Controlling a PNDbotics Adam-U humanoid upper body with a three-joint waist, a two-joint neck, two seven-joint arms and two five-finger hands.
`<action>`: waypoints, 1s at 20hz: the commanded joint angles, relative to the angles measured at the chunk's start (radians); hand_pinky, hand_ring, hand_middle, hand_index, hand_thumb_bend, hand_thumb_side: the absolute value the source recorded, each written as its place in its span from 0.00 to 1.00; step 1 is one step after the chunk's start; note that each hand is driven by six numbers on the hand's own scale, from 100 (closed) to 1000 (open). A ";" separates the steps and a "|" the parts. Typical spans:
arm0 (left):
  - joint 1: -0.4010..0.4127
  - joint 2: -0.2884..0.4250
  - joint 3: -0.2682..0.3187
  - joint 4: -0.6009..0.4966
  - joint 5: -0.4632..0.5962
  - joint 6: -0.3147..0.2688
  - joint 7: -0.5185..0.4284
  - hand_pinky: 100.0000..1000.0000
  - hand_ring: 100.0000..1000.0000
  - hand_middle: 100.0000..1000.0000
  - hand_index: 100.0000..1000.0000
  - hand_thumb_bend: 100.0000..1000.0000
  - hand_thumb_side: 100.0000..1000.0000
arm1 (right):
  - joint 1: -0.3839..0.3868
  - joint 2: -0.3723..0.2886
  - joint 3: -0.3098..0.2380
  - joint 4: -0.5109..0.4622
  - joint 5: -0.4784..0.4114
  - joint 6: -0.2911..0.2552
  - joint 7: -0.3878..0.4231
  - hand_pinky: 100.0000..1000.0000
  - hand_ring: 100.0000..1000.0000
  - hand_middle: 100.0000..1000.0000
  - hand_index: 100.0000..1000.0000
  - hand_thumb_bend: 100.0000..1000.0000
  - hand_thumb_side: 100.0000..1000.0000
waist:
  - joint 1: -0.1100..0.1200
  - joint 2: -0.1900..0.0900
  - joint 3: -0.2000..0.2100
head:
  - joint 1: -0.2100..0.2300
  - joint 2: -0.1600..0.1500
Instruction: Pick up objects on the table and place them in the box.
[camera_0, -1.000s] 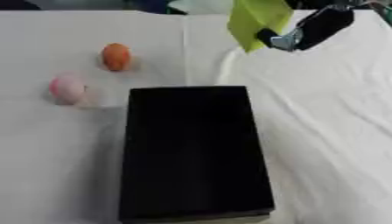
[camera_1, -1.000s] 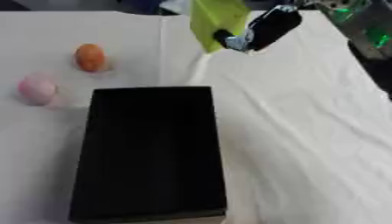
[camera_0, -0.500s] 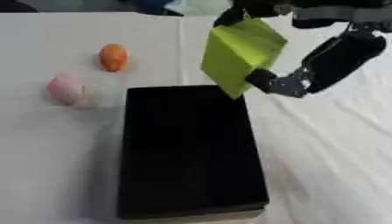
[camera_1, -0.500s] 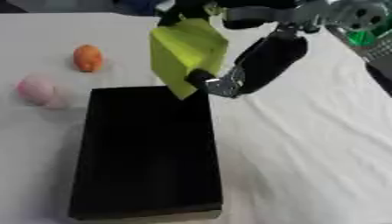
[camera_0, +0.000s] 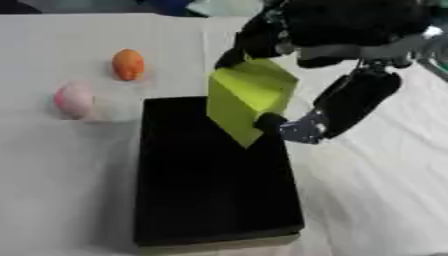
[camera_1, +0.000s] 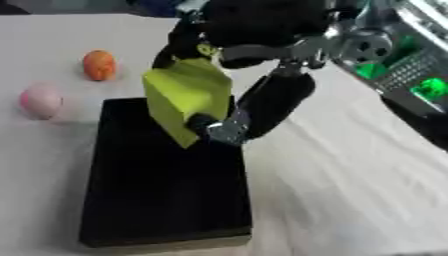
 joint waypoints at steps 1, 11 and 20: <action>-0.006 0.004 0.002 -0.019 0.003 0.000 -0.005 0.67 0.74 0.75 0.80 0.00 0.91 | 0.000 0.024 0.001 -0.014 0.049 0.003 0.002 0.76 0.59 0.37 0.50 0.00 0.69 | 0.004 -0.020 0.003 | -0.006 0.006; -0.010 -0.003 -0.002 -0.019 0.009 -0.002 -0.010 0.67 0.74 0.75 0.80 0.00 0.91 | 0.059 0.110 0.061 -0.011 0.131 0.002 0.041 0.75 0.59 0.38 0.51 0.00 0.70 | 0.007 -0.018 0.021 | -0.021 0.004; -0.014 -0.009 -0.004 -0.019 0.011 -0.002 -0.012 0.67 0.75 0.75 0.80 0.00 0.91 | 0.123 0.154 0.108 0.079 0.288 -0.069 -0.005 0.74 0.60 0.40 0.54 0.00 0.69 | 0.008 -0.014 0.031 | -0.027 -0.002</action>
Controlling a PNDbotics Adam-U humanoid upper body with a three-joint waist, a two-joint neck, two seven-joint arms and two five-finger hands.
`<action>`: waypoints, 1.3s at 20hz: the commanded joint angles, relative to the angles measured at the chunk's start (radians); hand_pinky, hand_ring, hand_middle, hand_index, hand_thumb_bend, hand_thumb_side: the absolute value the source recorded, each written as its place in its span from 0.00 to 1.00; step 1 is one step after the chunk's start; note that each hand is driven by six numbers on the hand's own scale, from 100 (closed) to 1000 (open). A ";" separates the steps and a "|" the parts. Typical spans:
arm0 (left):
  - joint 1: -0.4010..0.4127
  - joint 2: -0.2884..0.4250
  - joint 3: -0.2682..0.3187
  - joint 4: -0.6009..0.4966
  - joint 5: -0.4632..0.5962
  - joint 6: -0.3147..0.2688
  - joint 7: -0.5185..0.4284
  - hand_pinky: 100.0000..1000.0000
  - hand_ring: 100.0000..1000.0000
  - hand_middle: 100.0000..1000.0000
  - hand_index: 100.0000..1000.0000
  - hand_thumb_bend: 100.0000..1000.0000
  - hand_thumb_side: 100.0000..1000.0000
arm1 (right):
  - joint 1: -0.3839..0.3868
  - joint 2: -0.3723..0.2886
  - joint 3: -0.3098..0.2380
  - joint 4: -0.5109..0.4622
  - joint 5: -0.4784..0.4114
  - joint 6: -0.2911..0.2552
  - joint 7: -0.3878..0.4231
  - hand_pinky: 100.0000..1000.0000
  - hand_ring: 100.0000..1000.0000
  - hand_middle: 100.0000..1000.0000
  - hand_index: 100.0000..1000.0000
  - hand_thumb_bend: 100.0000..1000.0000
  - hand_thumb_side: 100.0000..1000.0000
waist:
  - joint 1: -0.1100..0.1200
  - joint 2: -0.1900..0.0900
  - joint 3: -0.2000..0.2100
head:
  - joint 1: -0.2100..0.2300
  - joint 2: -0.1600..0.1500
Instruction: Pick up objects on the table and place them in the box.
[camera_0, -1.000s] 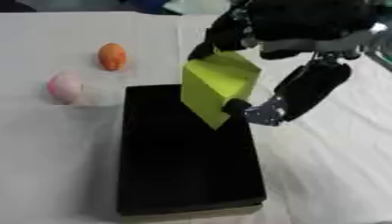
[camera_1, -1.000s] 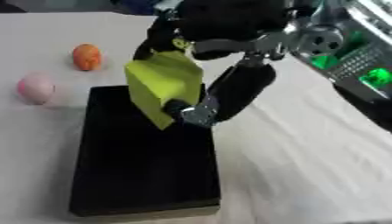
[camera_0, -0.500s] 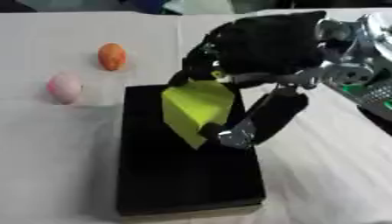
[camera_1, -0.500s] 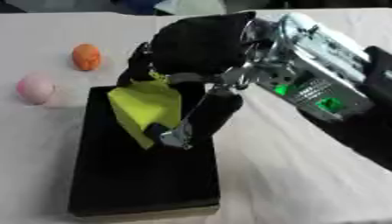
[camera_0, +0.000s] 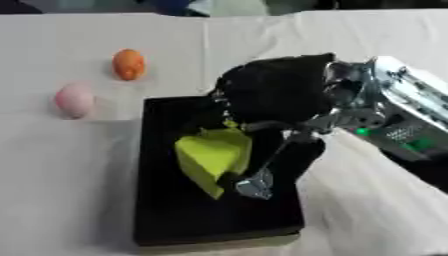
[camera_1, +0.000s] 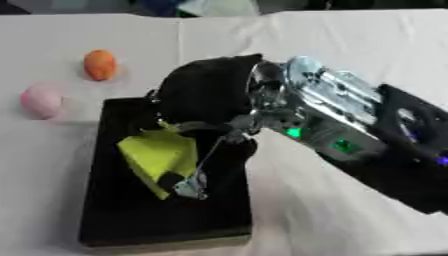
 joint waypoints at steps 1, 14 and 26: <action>-0.012 0.007 0.000 -0.019 0.002 -0.001 -0.004 0.67 0.75 0.75 0.80 0.00 0.91 | 0.001 0.008 0.007 0.042 0.066 -0.028 -0.036 0.74 0.60 0.41 0.56 0.00 0.70 | 0.006 -0.015 0.003 | -0.006 -0.003; -0.009 0.002 0.001 -0.019 0.001 0.002 -0.006 0.67 0.75 0.75 0.80 0.00 0.91 | 0.026 0.040 0.032 0.154 0.131 -0.079 -0.048 0.81 0.78 0.68 0.84 0.00 0.91 | 0.007 -0.014 0.003 | -0.008 -0.005; -0.008 -0.001 0.001 -0.019 -0.002 0.008 -0.019 0.67 0.75 0.75 0.80 0.00 0.92 | 0.030 0.046 -0.002 0.159 0.064 -0.032 -0.003 0.85 0.85 0.78 0.97 0.07 0.84 | 0.006 -0.014 -0.001 | -0.009 -0.007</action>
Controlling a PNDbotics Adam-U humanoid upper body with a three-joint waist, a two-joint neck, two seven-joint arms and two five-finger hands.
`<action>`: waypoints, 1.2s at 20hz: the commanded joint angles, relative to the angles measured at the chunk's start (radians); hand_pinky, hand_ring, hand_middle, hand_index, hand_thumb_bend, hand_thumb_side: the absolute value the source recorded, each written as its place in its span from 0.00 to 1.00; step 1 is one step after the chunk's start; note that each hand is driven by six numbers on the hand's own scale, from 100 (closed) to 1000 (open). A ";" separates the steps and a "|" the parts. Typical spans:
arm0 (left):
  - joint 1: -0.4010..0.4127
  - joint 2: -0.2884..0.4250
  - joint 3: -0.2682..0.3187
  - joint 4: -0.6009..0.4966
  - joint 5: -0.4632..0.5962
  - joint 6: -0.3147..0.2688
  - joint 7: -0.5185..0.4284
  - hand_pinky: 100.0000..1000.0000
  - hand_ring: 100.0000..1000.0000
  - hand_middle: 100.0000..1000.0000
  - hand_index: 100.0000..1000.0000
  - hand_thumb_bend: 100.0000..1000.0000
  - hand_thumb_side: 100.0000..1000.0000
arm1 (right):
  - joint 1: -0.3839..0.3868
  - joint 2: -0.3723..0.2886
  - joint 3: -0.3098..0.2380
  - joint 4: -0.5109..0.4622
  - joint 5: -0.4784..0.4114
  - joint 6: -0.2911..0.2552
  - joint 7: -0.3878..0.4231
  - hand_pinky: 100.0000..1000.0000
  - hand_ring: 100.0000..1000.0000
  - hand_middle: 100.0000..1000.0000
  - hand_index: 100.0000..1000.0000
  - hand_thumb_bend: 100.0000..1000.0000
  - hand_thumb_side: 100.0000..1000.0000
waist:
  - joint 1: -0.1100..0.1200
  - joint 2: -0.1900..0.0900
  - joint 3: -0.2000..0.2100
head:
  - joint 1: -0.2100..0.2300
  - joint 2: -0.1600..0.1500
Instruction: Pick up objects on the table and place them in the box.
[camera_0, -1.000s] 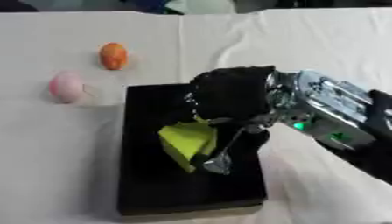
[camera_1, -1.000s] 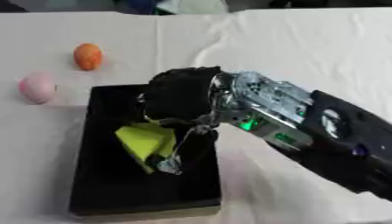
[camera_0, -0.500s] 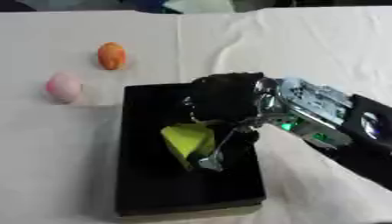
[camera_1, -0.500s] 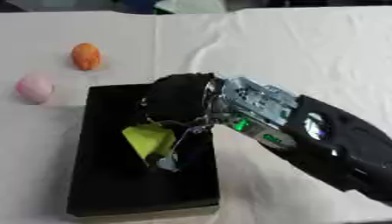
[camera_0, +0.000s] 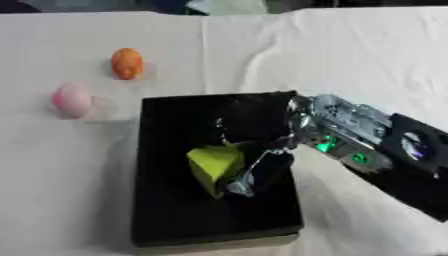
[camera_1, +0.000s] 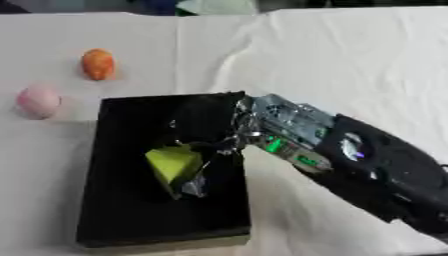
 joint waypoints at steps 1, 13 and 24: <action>-0.008 0.008 0.004 -0.019 -0.003 0.001 -0.007 0.67 0.75 0.75 0.80 0.00 0.91 | -0.018 -0.014 -0.028 -0.028 -0.027 0.029 0.008 0.85 0.84 0.77 0.97 0.07 0.84 | 0.002 -0.019 -0.001 | -0.001 -0.008; -0.007 0.008 0.006 -0.019 -0.005 0.006 -0.010 0.67 0.75 0.75 0.79 0.00 0.91 | -0.044 -0.035 -0.071 -0.152 -0.137 0.068 0.108 0.89 0.88 0.82 1.00 0.10 0.78 | -0.003 -0.025 -0.005 | 0.002 -0.011; -0.010 0.006 0.005 -0.019 -0.005 0.007 -0.016 0.67 0.75 0.75 0.79 0.00 0.90 | -0.028 -0.016 -0.039 -0.095 -0.131 0.078 0.136 0.89 0.85 0.80 1.00 0.04 0.19 | -0.004 -0.024 -0.002 | -0.002 -0.011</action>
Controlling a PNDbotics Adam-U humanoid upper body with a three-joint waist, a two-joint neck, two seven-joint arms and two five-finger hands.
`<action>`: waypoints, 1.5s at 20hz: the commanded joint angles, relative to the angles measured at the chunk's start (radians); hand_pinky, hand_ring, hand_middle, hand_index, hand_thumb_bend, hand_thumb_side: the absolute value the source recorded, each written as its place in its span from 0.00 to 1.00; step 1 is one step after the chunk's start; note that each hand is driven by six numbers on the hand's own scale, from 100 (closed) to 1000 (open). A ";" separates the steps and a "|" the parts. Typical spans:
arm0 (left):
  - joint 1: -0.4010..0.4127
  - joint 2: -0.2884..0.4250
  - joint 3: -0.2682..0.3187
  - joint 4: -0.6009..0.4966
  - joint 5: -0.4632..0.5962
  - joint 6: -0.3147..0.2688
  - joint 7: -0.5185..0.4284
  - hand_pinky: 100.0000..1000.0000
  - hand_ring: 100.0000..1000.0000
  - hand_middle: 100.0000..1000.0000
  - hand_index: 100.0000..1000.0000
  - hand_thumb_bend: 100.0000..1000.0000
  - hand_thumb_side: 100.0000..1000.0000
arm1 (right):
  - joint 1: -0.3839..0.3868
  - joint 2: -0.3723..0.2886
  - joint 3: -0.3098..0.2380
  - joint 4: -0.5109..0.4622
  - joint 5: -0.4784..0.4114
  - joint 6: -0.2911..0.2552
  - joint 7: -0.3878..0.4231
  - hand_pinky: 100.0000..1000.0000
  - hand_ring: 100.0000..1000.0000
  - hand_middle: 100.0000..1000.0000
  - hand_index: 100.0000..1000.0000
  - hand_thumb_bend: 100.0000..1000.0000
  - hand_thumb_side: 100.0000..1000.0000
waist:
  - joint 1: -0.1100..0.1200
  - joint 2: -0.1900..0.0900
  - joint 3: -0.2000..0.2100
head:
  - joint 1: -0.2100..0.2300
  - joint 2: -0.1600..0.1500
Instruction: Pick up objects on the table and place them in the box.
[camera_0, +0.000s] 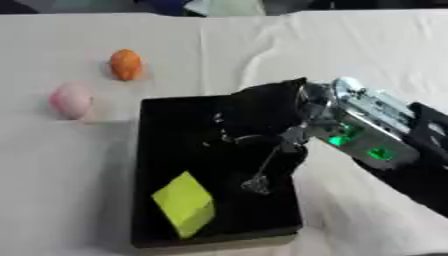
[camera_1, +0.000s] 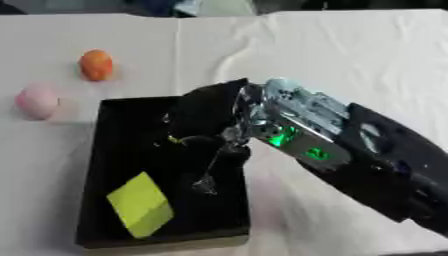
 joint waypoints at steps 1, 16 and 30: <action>-0.011 0.006 0.005 -0.019 -0.004 -0.001 -0.004 0.67 0.75 0.75 0.79 0.00 0.90 | -0.010 -0.009 -0.003 0.009 -0.012 0.011 -0.004 0.89 0.84 0.79 1.00 0.05 0.19 | 0.002 -0.020 0.002 | -0.002 -0.010; -0.014 0.019 0.008 -0.019 -0.012 0.007 -0.002 0.67 0.75 0.76 0.79 0.00 0.91 | -0.001 -0.069 -0.146 -0.122 -0.027 0.121 -0.153 0.87 0.79 0.72 0.94 0.00 0.58 | 0.008 -0.021 -0.003 | 0.010 -0.017; -0.112 0.338 -0.041 -0.019 -0.163 0.087 0.047 0.69 0.77 0.77 0.82 0.00 0.87 | 0.157 -0.151 -0.518 -0.149 -0.358 0.201 -0.850 0.86 0.64 0.59 0.82 0.00 1.00 | 0.023 -0.007 -0.017 | 0.069 -0.016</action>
